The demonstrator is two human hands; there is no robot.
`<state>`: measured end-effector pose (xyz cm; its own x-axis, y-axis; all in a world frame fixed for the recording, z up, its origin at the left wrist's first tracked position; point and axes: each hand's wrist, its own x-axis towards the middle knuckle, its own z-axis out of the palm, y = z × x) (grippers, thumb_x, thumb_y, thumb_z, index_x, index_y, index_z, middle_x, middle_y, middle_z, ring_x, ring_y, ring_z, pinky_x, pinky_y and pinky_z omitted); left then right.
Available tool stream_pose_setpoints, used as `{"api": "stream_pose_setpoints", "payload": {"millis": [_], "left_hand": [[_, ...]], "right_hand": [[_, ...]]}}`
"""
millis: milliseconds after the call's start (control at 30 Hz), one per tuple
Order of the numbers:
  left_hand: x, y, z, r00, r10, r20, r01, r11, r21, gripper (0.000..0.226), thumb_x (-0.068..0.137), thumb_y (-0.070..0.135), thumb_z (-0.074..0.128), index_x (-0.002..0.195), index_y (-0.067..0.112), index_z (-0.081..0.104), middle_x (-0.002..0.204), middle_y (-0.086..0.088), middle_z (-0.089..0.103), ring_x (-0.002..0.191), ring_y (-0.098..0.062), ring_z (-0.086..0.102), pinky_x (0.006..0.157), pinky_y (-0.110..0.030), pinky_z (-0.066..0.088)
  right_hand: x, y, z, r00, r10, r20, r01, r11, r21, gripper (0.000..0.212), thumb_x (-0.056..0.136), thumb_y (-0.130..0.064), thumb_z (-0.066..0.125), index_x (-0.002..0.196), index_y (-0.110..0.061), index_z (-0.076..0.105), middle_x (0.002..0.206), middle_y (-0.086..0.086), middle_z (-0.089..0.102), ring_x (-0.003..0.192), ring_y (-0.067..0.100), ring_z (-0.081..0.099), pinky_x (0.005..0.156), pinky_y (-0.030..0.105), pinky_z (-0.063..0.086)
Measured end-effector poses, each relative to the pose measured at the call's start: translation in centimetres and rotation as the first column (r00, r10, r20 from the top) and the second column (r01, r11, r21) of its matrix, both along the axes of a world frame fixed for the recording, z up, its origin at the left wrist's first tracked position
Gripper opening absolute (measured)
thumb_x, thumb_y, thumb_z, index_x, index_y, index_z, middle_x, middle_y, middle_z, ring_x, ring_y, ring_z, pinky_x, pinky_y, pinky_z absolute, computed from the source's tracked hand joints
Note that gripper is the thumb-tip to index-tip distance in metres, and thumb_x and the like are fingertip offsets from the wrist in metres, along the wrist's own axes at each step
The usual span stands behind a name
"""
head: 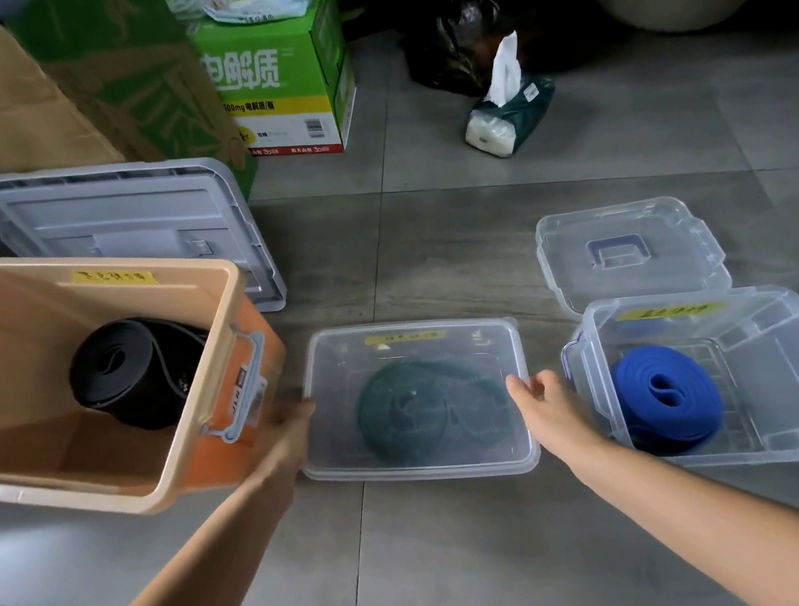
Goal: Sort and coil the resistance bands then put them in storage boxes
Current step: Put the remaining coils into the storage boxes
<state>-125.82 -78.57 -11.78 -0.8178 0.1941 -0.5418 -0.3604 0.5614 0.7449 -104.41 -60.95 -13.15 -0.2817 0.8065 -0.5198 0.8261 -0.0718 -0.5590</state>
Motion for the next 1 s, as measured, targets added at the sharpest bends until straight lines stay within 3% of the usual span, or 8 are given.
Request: {"api": "stream_pose_setpoints", "payload": {"millis": [300, 433, 533, 633, 700, 767, 867, 1000], "left_hand": [[-1.2, 4.8, 0.9, 0.957, -0.042, -0.285, 0.014, 0.995, -0.101, 0.051, 0.094, 0.034, 0.053, 0.131, -0.001, 0.046, 0.132, -0.018, 0.049, 0.130, -0.035, 0.037, 0.106, -0.036, 0.020], [-1.8, 5.2, -0.1, 0.951, -0.122, -0.283, 0.052, 0.969, -0.244, 0.031, 0.095, 0.043, 0.047, 0.082, 0.017, 0.056, 0.074, 0.006, 0.042, 0.084, -0.026, 0.044, 0.084, -0.036, 0.028], [-2.3, 5.0, -1.1, 0.953, -0.121, -0.278, 0.051, 0.968, -0.245, 0.037, 0.095, 0.046, 0.045, 0.074, 0.016, 0.051, 0.066, 0.007, 0.040, 0.062, -0.008, 0.032, 0.079, -0.032, 0.023], [-1.9, 5.0, -0.7, 0.922, -0.150, -0.356, 0.072, 0.972, -0.223, 0.036, 0.096, 0.042, 0.045, 0.081, 0.011, 0.054, 0.073, -0.001, 0.050, 0.073, -0.014, 0.048, 0.084, -0.035, 0.029], [-1.5, 4.4, -0.8, 0.882, -0.271, -0.385, 0.159, 0.941, -0.299, 0.042, 0.098, 0.043, 0.038, 0.105, 0.006, 0.055, 0.101, -0.016, 0.054, 0.107, -0.037, 0.051, 0.094, -0.041, 0.031], [-0.1, 3.0, -0.8, 0.763, -0.477, -0.435, 0.301, 0.859, -0.414, 0.055, 0.098, 0.050, 0.029, 0.132, 0.009, 0.042, 0.132, -0.019, 0.044, 0.129, -0.037, 0.036, 0.106, -0.044, 0.026], [2.1, 1.0, -0.9, 0.383, -0.786, -0.486, 0.496, 0.619, -0.609, 0.074, 0.091, 0.055, 0.012, 0.149, 0.010, 0.020, 0.156, -0.014, 0.020, 0.144, -0.028, 0.017, 0.116, -0.042, 0.014], [2.6, 1.2, -0.4, 0.268, -0.912, -0.311, 0.479, 0.406, -0.778, 0.092, 0.077, 0.060, -0.021, 0.151, 0.012, 0.004, 0.159, -0.007, 0.001, 0.147, -0.020, -0.001, 0.119, -0.040, 0.003]], "right_hand": [[-4.4, 4.5, -0.4, 0.984, -0.165, -0.074, 0.161, 0.985, -0.061, 0.060, 0.096, -0.054, 0.029, 0.123, -0.004, 0.047, 0.128, 0.017, 0.053, 0.117, 0.036, 0.049, 0.091, 0.040, 0.037], [-4.3, 5.1, -1.5, 0.989, -0.091, -0.117, 0.092, 0.996, 0.005, 0.055, 0.096, -0.054, 0.029, 0.108, -0.007, 0.056, 0.111, 0.014, 0.061, 0.102, 0.033, 0.055, 0.084, 0.037, 0.041], [-4.3, 5.0, -1.9, 0.988, -0.096, -0.124, 0.100, 0.995, 0.023, 0.051, 0.096, -0.055, 0.028, 0.103, -0.013, 0.056, 0.099, 0.009, 0.059, 0.090, 0.029, 0.052, 0.078, 0.034, 0.038], [-4.5, 4.5, -1.5, 0.975, -0.174, -0.140, 0.174, 0.985, -0.008, 0.043, 0.096, -0.054, 0.030, 0.091, -0.015, 0.048, 0.088, 0.005, 0.053, 0.086, 0.028, 0.052, 0.076, 0.033, 0.035], [-4.0, 3.2, -1.0, 0.982, -0.162, -0.098, 0.163, 0.987, -0.003, 0.044, 0.095, -0.054, 0.031, 0.079, -0.014, 0.039, 0.075, -0.001, 0.047, 0.067, 0.016, 0.045, 0.062, 0.031, 0.031], [-2.2, 1.1, -1.0, 0.999, -0.028, -0.030, 0.030, 0.997, 0.072, 0.043, 0.093, -0.054, 0.035, 0.071, -0.017, 0.035, 0.068, -0.002, 0.044, 0.059, 0.010, 0.041, 0.051, 0.030, 0.026], [0.8, -2.0, -1.3, 0.991, 0.132, -0.013, -0.131, 0.989, 0.070, 0.039, 0.091, -0.057, 0.035, 0.075, -0.022, 0.029, 0.072, -0.001, 0.047, 0.063, 0.019, 0.047, 0.055, 0.033, 0.027], [0.9, -2.6, -0.7, 0.973, 0.223, 0.056, -0.229, 0.963, 0.141, 0.038, 0.093, -0.056, 0.030, 0.085, -0.019, 0.033, 0.074, 0.000, 0.049, 0.072, 0.029, 0.052, 0.061, 0.036, 0.039]]}}
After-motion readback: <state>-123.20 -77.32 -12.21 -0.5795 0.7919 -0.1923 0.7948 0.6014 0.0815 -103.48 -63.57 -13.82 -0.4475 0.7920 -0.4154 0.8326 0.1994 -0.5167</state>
